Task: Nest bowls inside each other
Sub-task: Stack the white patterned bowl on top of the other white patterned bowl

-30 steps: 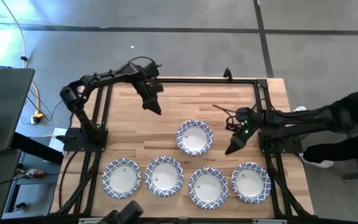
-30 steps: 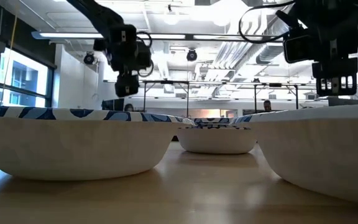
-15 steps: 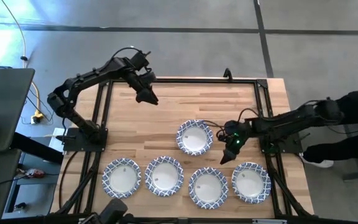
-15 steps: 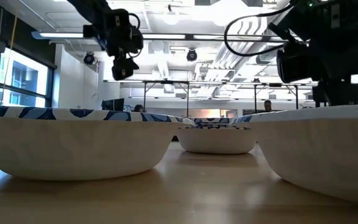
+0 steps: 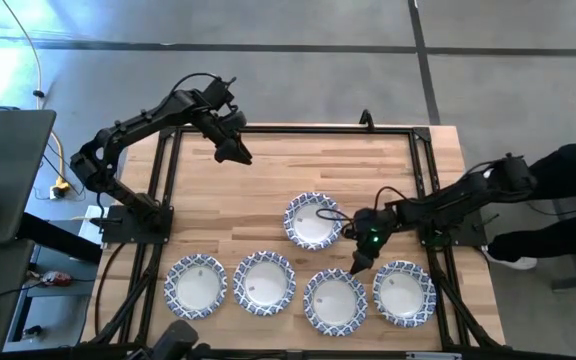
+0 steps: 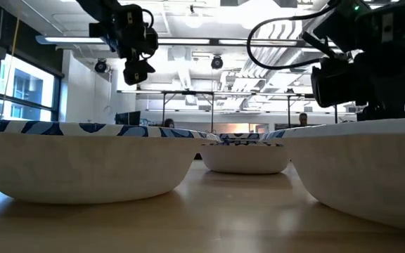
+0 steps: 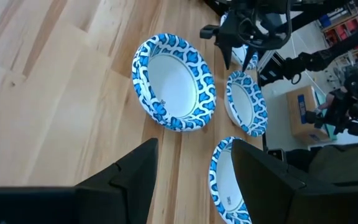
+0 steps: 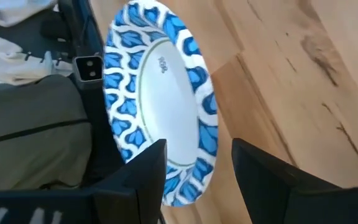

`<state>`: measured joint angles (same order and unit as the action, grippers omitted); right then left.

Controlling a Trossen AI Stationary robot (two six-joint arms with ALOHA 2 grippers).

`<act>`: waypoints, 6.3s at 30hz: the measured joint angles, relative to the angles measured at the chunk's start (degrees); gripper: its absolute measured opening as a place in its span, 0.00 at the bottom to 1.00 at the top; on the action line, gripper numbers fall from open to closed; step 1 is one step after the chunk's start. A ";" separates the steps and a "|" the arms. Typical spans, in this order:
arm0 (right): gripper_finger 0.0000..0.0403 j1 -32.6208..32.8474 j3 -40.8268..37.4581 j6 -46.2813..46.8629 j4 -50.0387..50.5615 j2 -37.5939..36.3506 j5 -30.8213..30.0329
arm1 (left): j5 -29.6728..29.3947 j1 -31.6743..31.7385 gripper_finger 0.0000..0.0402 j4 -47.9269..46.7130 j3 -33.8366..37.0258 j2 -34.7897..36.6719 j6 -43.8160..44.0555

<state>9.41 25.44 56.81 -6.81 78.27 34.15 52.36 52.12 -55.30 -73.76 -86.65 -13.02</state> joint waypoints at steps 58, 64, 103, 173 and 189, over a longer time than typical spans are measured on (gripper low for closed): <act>0.32 3.30 -0.03 3.63 -6.16 5.75 -3.10 | -0.01 -0.52 0.48 0.10 0.00 0.02 0.87; 0.32 4.89 -0.03 5.15 -9.91 8.47 -3.97 | -0.02 -0.50 0.48 0.10 0.00 0.02 0.87; 0.01 4.46 -0.03 9.56 -21.70 8.19 3.01 | -0.02 -0.52 0.48 -0.16 0.01 0.02 0.46; 0.43 -30.16 -0.03 1.72 -2.12 -4.86 -6.54 | -0.02 -0.51 0.48 0.69 0.02 0.00 -2.12; 0.56 -37.72 -0.03 -3.88 4.15 -10.45 -0.46 | -0.02 -0.52 0.48 -1.06 0.02 0.00 -2.08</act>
<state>-28.31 25.41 52.93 -2.67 67.82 33.69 52.34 51.60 -56.35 -73.73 -86.65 -15.10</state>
